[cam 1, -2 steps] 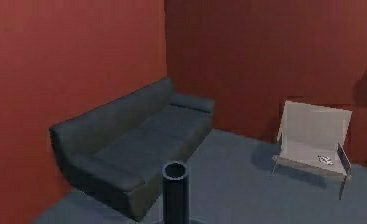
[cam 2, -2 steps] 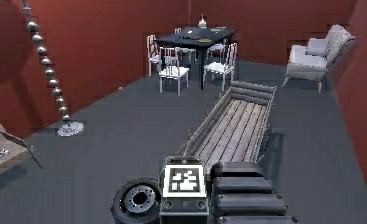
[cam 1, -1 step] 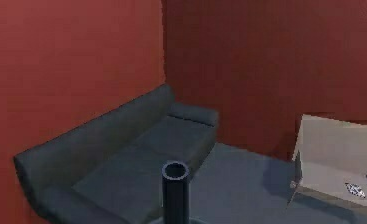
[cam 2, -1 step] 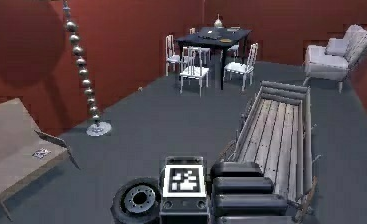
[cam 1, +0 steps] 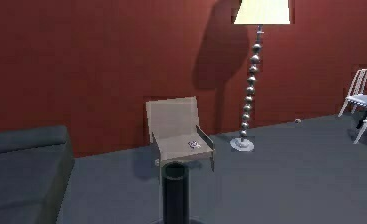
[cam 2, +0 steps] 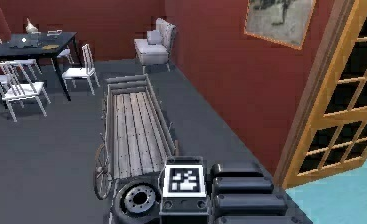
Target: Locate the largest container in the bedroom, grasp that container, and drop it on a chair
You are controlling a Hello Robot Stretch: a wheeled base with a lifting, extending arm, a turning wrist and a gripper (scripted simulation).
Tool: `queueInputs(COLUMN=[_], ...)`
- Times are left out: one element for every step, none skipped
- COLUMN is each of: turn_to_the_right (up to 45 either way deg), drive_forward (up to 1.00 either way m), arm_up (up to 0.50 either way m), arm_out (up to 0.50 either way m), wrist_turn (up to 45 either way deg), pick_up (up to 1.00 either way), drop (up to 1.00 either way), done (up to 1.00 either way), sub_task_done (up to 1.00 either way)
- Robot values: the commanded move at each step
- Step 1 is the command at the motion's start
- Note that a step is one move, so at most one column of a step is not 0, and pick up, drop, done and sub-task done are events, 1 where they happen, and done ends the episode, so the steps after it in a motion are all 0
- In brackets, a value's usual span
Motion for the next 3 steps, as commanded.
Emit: queueInputs(turn_to_the_right=[6.0, 0.0, 39.0], drive_forward=[0.0, 0.7, 0.0], arm_up=[0.0, 0.0, 0.0], arm_out=[0.0, 0.0, 0.0], wrist_turn=[0.0, 0.0, 0.0], pick_up=[0.0, 0.0, 0.0], drop=[0.0, 0.0, 0.0], done=[0.0, 0.0, 0.0], sub_task_done=[0.0, 0.0, 0.0])
